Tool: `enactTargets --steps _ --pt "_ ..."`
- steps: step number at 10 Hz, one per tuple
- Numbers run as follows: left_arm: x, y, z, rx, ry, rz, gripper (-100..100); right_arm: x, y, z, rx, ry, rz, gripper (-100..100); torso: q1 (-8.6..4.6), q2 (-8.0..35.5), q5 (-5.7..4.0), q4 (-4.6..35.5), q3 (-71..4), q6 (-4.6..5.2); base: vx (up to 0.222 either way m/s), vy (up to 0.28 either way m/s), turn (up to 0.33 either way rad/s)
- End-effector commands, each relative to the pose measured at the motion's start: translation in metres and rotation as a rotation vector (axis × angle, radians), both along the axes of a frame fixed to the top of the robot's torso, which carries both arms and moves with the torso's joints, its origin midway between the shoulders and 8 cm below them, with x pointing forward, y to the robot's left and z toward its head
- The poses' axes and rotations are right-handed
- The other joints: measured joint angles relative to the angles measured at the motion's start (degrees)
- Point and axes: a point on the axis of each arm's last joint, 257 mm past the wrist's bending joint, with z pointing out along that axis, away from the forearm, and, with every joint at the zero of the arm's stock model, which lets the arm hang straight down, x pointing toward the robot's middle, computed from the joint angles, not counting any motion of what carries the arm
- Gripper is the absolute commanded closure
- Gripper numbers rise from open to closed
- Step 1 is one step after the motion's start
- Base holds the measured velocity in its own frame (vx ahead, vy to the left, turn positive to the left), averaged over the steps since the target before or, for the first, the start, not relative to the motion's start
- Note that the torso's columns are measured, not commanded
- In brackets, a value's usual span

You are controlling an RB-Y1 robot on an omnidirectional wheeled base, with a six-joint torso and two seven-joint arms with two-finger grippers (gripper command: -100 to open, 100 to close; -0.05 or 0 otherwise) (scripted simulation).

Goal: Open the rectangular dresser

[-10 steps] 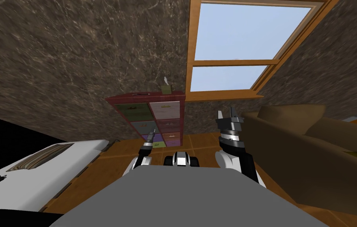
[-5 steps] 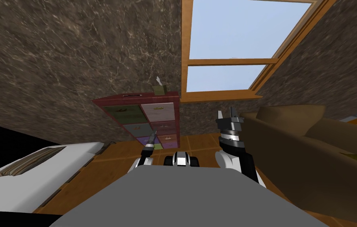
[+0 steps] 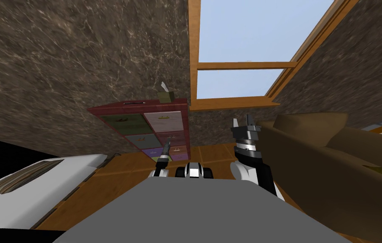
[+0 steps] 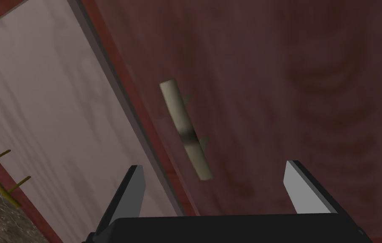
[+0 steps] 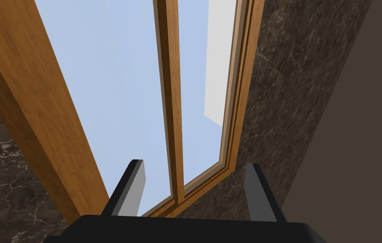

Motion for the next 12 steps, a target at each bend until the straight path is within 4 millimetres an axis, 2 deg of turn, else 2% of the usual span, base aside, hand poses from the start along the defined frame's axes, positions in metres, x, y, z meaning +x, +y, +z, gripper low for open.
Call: enactTargets --steps 1,2,3,11,12 --pt "0.001 -0.011 -0.005 -0.051 0.001 0.015 -100 0.000 0.000 0.000 0.000 0.000 0.000 0 -0.01 0.0 -0.01 0.0 0.0 0.00 0.020 -0.028 -0.001" --pt "0.000 -0.009 -0.004 -0.041 0.001 0.012 -100 0.000 0.000 0.000 0.000 0.000 0.000 0 0.00 0.0 0.00 0.0 0.0 0.00 0.009 -0.013 0.000" --pt "0.013 -0.001 -0.003 -0.039 0.001 0.025 -100 0.000 0.000 0.000 0.000 0.000 0.000 0 0.03 0.0 0.00 0.0 0.0 0.00 -0.039 -0.006 -0.084" --pt "0.065 0.034 0.008 -0.041 -0.001 0.082 -100 0.000 0.000 0.000 0.000 0.000 0.000 0 -0.04 -0.1 -0.01 0.0 0.0 0.00 -0.061 -0.012 -0.076" --pt "0.063 0.031 0.007 -0.040 -0.001 0.077 -100 0.000 0.000 0.000 0.000 0.000 0.000 0 -0.07 0.0 -0.02 0.0 0.0 0.00 -0.024 -0.005 -0.016"
